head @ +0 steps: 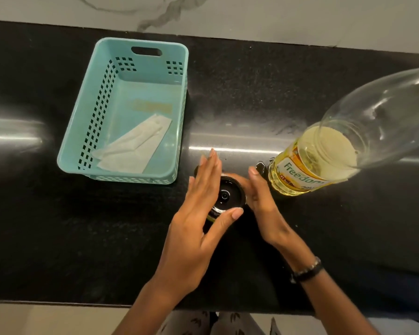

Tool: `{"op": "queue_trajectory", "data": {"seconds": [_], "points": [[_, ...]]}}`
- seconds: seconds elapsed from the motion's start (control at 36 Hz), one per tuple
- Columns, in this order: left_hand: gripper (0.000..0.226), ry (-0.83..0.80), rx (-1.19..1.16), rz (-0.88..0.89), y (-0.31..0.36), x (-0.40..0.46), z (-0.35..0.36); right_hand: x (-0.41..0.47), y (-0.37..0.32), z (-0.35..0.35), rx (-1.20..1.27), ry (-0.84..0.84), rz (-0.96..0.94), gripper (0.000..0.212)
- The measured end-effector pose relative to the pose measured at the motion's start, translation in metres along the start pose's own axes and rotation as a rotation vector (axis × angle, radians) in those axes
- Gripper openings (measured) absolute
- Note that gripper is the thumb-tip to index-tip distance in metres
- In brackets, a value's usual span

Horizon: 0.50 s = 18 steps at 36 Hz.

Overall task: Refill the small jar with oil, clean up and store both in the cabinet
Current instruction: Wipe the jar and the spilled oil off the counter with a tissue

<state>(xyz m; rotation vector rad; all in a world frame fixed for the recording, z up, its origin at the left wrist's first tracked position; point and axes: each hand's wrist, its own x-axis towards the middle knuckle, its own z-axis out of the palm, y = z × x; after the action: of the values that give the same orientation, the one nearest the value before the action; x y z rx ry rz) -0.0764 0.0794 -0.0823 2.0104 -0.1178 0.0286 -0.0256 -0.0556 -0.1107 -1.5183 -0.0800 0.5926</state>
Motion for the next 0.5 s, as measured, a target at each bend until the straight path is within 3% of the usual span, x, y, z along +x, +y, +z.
{"op": "queue_trajectory", "data": {"seconds": [0.11,0.33,0.5], "points": [[0.068,0.028,-0.028,-0.021,0.0,-0.001,0.003,-0.001,0.004,-0.004,-0.014,-0.016,0.068,0.058],[0.068,0.041,-0.006,-0.013,-0.002,-0.001,0.005,-0.005,-0.019,-0.007,0.08,-0.03,-0.07,0.064],[0.068,0.054,0.026,-0.015,-0.003,-0.001,0.006,0.022,-0.021,-0.005,-0.07,-0.152,0.068,0.066]]}}
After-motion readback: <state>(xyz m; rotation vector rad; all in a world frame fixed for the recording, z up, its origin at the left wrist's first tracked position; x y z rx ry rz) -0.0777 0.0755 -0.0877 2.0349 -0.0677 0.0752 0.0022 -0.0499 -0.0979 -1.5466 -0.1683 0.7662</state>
